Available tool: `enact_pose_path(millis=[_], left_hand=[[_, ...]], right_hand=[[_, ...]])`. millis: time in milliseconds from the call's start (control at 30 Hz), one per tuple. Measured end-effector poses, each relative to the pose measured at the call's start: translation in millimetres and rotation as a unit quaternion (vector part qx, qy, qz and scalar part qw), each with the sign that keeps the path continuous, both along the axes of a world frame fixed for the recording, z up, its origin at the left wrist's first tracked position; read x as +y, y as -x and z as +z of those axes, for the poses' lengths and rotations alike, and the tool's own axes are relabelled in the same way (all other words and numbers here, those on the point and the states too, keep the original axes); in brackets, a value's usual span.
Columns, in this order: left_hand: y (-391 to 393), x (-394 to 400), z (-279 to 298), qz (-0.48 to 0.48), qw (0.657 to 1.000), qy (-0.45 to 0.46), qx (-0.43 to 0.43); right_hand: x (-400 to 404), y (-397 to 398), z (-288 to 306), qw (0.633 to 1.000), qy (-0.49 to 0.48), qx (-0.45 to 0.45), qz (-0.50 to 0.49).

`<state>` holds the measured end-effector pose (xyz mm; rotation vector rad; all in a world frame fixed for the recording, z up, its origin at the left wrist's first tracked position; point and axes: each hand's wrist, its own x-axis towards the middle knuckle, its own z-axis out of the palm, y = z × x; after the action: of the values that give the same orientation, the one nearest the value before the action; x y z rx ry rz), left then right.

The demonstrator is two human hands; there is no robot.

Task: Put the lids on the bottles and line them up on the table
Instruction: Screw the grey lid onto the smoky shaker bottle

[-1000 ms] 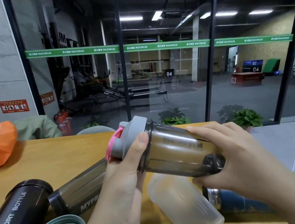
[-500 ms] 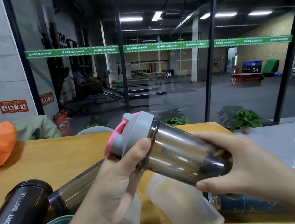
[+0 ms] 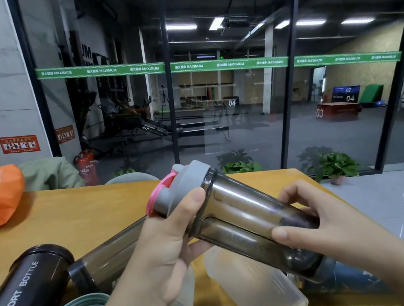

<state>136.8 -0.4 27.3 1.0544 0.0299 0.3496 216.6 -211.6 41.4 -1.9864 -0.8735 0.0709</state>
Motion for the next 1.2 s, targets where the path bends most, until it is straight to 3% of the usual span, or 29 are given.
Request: enact_pose_path(millis=[200,400,833,1067,1200], left_hand=[[-3,0,0,0.062,0.996,0.057,0.016],[-1,11,3,0.078,0.992,0.093,0.021],[1,13,1,0.023,0.994,0.106,0.007],[0,15,-1,-0.003,0.997,0.078,-0.019],[1,13,0,-0.031,0.997,0.069,-0.025]], right_hand=[[-4,-9,-2,1.000,-0.021,-0.006,0.003],[-12,-17,-4,0.987,-0.094,0.085,0.102],[-16,-18,-1,0.989,-0.118,0.065,0.062],[-8,-20,-4,0.981,-0.136,0.131,0.034],[-9,-23,-4,0.970,-0.116,0.213,0.001]])
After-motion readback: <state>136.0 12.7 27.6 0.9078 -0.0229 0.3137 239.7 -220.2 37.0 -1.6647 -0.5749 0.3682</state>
